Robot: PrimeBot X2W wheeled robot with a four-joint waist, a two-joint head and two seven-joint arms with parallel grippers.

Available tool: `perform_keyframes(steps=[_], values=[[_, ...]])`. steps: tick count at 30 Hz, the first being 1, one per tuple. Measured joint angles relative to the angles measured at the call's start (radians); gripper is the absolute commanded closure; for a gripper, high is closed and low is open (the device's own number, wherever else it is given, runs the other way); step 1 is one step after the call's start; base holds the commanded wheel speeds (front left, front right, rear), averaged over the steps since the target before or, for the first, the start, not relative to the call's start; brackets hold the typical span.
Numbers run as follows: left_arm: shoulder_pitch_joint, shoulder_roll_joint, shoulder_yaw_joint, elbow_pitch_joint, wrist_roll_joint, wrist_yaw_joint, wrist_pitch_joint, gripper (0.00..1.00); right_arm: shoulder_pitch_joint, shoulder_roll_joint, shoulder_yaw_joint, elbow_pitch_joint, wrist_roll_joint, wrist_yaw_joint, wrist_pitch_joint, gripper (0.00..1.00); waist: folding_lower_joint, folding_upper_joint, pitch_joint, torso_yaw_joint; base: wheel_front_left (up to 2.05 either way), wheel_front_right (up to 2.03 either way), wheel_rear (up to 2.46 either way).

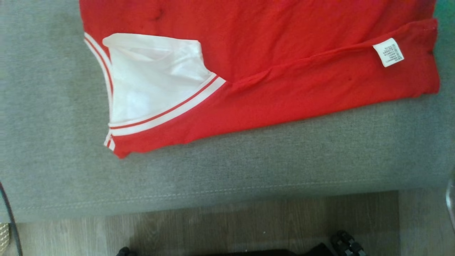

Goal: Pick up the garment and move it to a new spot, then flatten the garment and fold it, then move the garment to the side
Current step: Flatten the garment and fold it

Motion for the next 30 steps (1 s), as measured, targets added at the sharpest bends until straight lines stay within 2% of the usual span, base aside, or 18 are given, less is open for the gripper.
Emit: perform_keyframes(steps=[5,10,15,20,25,30], values=[[0.065,0.026,0.002,-0.106,-0.049,-0.001,-0.015,1.00,0.077,-0.042,-0.016,-0.060,0.047,0.000,0.020,1.00,0.0000,0.0000,-0.020,0.023,0.00,0.00,0.00],[0.163,0.104,0.004,-0.253,-0.091,0.001,-0.023,1.00,0.157,-0.065,-0.034,-0.120,0.082,0.000,0.052,1.00,-0.0001,0.0000,-0.036,0.045,0.00,0.00,0.00],[0.249,0.200,0.020,-0.427,-0.129,0.054,-0.032,1.00,0.207,-0.096,-0.064,-0.187,0.098,0.000,0.073,1.00,0.0000,0.0000,-0.040,0.067,0.00,0.00,0.00],[0.344,0.263,0.041,-0.613,-0.181,0.109,-0.032,1.00,0.289,-0.116,-0.091,-0.259,0.105,0.000,0.102,1.00,-0.0001,0.0000,-0.044,0.091,0.00,0.00,0.00],[0.436,0.300,0.044,-0.752,-0.191,0.170,-0.033,1.00,0.384,-0.119,-0.128,-0.329,0.115,0.000,0.113,1.00,-0.0001,0.0000,-0.047,0.108,0.00,0.00,0.00],[0.507,0.318,0.055,-0.825,-0.198,0.203,-0.033,1.00,0.449,-0.118,-0.161,-0.375,0.126,0.000,0.118,1.00,-0.0001,0.0000,-0.054,0.114,0.00,0.00,0.00]])
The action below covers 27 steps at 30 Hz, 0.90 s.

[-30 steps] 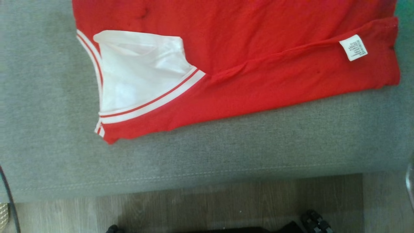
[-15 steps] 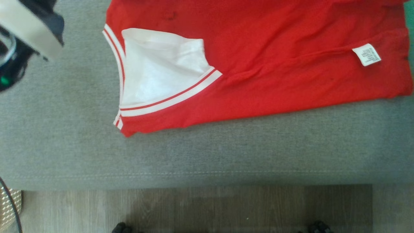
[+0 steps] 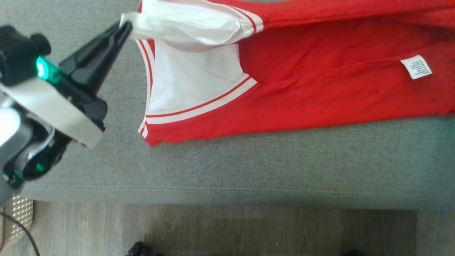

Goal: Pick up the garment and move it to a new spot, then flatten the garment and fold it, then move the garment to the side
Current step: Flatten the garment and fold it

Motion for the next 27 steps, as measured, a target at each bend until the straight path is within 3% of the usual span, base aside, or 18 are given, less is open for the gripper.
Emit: perform_keyframes(steps=[4,15,19,21,22,23,24,25,26,27], values=[[0.082,0.011,0.028,-0.062,-0.003,0.026,0.000,1.00,0.075,0.007,-0.037,-0.060,0.005,0.000,0.000,1.00,0.0000,0.0000,-0.009,0.005,0.00,0.00,0.00],[0.239,0.016,0.049,-0.105,-0.004,0.044,0.000,1.00,0.194,0.041,-0.074,-0.136,0.005,0.000,0.001,1.00,0.0000,0.0000,-0.008,-0.002,0.00,0.00,0.00],[0.281,-0.017,0.048,-0.085,-0.003,0.048,0.000,1.00,0.218,0.055,-0.074,-0.136,0.005,0.000,0.001,1.00,0.0000,0.0000,-0.003,-0.001,0.00,0.00,0.00],[0.303,-0.067,0.050,-0.052,-0.003,0.047,0.000,1.00,0.223,0.074,-0.070,-0.108,0.010,0.000,0.000,0.98,0.0000,0.0000,-0.003,0.000,0.00,0.00,0.00],[0.312,-0.088,0.057,-0.038,0.003,0.048,0.000,1.00,0.223,0.075,-0.069,-0.099,0.013,0.000,-0.007,0.72,0.0000,0.0000,-0.004,0.001,0.00,0.00,0.00],[0.321,-0.108,0.062,-0.022,0.008,0.046,0.000,1.00,0.223,0.076,-0.070,-0.091,0.014,0.000,-0.015,0.27,0.0000,0.0000,-0.007,0.002,0.00,0.00,0.00],[0.333,-0.131,0.073,-0.004,0.015,0.047,0.000,0.72,0.223,0.078,-0.072,-0.084,0.014,0.000,-0.025,0.00,0.0000,0.0000,-0.011,0.002,0.00,0.00,0.00],[0.349,-0.154,0.093,0.014,0.025,0.048,0.000,0.25,0.223,0.083,-0.075,-0.077,0.014,0.000,-0.036,0.00,0.0000,0.0000,-0.015,0.003,0.00,0.00,0.00],[0.366,-0.175,0.114,0.028,0.035,0.048,0.000,0.00,0.224,0.090,-0.080,-0.071,0.014,0.000,-0.053,0.00,0.0000,0.0000,-0.020,0.004,0.00,0.00,0.00],[0.384,-0.199,0.136,0.044,0.049,0.052,0.000,0.00,0.227,0.098,-0.086,-0.069,0.014,0.000,-0.072,0.00,0.0000,0.0000,-0.027,0.005,0.00,0.00,0.00]])
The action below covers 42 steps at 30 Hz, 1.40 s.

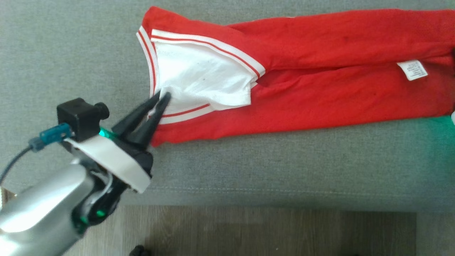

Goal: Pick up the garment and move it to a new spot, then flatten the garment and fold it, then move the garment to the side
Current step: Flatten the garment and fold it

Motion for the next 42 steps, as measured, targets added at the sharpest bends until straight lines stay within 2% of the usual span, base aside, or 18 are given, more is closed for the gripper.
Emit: perform_keyframes(steps=[3,6,9,12,15,19,25,29,34,39,40,41,42], values=[[0.064,-0.076,0.089,0.028,0.052,0.023,0.000,0.00,0.037,0.007,-0.024,-0.006,-0.001,0.000,-0.052,0.00,0.0000,0.0000,-0.023,0.004,0.00,0.00,0.00],[0.145,-0.137,0.189,0.043,0.141,0.072,0.000,0.00,0.111,0.025,-0.058,-0.030,-0.012,0.000,-0.105,0.00,0.0000,0.0000,-0.052,0.008,0.00,0.00,0.00],[0.238,-0.205,0.294,0.041,0.239,0.115,0.000,0.00,0.171,0.072,-0.085,-0.057,-0.031,0.000,-0.177,0.00,0.0000,0.0000,-0.084,0.013,0.00,0.00,0.00],[0.328,-0.279,0.382,0.032,0.357,0.144,0.000,0.00,0.189,0.128,-0.103,-0.061,-0.035,0.000,-0.236,0.00,0.0000,0.0000,-0.115,0.018,0.00,0.00,0.00],[0.399,-0.353,0.466,0.013,0.492,0.167,0.000,0.00,0.187,0.156,-0.119,-0.034,-0.049,0.000,-0.302,0.00,0.0000,0.0000,-0.143,0.025,0.00,0.00,0.00],[0.466,-0.451,0.526,-0.006,0.632,0.155,0.000,0.00,0.148,0.173,-0.177,0.079,-0.081,0.000,-0.360,0.00,0.0000,0.0000,-0.169,0.048,0.00,0.00,0.00],[0.523,-0.538,0.559,-0.002,0.786,0.105,0.000,0.00,0.021,0.174,-0.244,0.278,-0.167,0.000,-0.361,0.00,0.0000,0.0000,-0.195,0.106,0.00,0.00,0.00],[0.551,-0.588,0.582,0.006,0.828,0.076,0.000,0.00,-0.013,0.155,-0.291,0.381,-0.230,0.000,-0.330,0.00,0.0000,0.0000,-0.209,0.146,0.00,0.00,0.00],[0.572,-0.622,0.608,0.011,0.852,0.042,0.000,0.00,-0.013,0.143,-0.305,0.447,-0.258,0.000,-0.286,0.00,0.0000,0.0000,-0.216,0.176,0.00,0.00,0.00],[0.580,-0.648,0.635,0.015,0.879,0.014,0.000,0.00,-0.029,0.120,-0.275,0.472,-0.212,-0.001,-0.217,0.00,0.0000,0.0000,-0.216,0.186,0.00,0.00,0.00],[0.581,-0.651,0.638,0.014,0.887,0.007,0.000,0.00,-0.029,0.114,-0.265,0.472,-0.202,-0.001,-0.202,0.27,0.0000,0.0000,-0.216,0.186,0.00,0.00,0.00],[0.582,-0.655,0.643,0.015,0.892,0.003,0.000,0.00,-0.029,0.107,-0.251,0.472,-0.190,-0.001,-0.186,0.72,0.0000,0.0000,-0.216,0.186,0.00,0.00,0.00],[0.584,-0.658,0.652,0.014,0.898,0.001,0.000,0.00,-0.028,0.102,-0.239,0.470,-0.174,-0.001,-0.175,1.00,0.0000,0.0000,-0.215,0.184,0.00,0.00,0.00]])
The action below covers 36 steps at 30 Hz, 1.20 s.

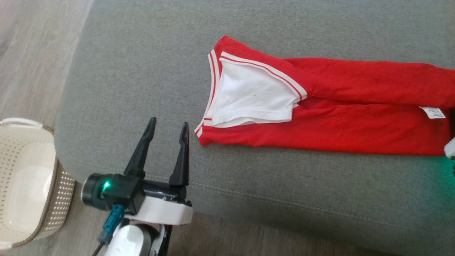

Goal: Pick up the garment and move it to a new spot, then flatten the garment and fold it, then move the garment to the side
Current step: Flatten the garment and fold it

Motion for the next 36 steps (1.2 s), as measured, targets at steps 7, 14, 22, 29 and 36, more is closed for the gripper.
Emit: perform_keyframes(steps=[7,14,22,29,36], values=[[0.002,-0.011,0.036,0.000,0.021,-0.020,0.000,0.00,0.011,0.000,0.068,-0.050,0.081,0.000,0.000,1.00,0.0000,0.0000,0.001,-0.036,0.00,0.00,0.00],[0.003,-0.017,0.049,-0.001,0.043,-0.040,0.000,0.00,0.019,-0.032,0.074,-0.171,0.112,0.001,0.019,1.00,0.0000,0.0000,0.000,-0.103,0.00,0.00,0.00],[0.002,-0.019,0.069,0.000,0.052,-0.058,0.000,0.00,-0.047,-0.101,0.032,-0.292,0.085,0.001,0.118,1.00,0.0000,0.0000,0.008,-0.162,0.00,0.00,0.00],[0.000,-0.021,0.070,0.008,0.052,-0.066,0.000,0.00,-0.062,-0.055,0.157,-0.447,0.105,0.001,0.214,1.00,0.0001,0.0000,0.005,-0.177,0.00,0.00,0.00],[-0.004,-0.022,0.069,0.018,0.052,-0.075,0.000,0.00,-0.054,-0.007,0.334,-0.578,0.148,0.001,0.262,1.00,0.0001,0.0000,-0.007,-0.161,0.00,0.00,0.00]])
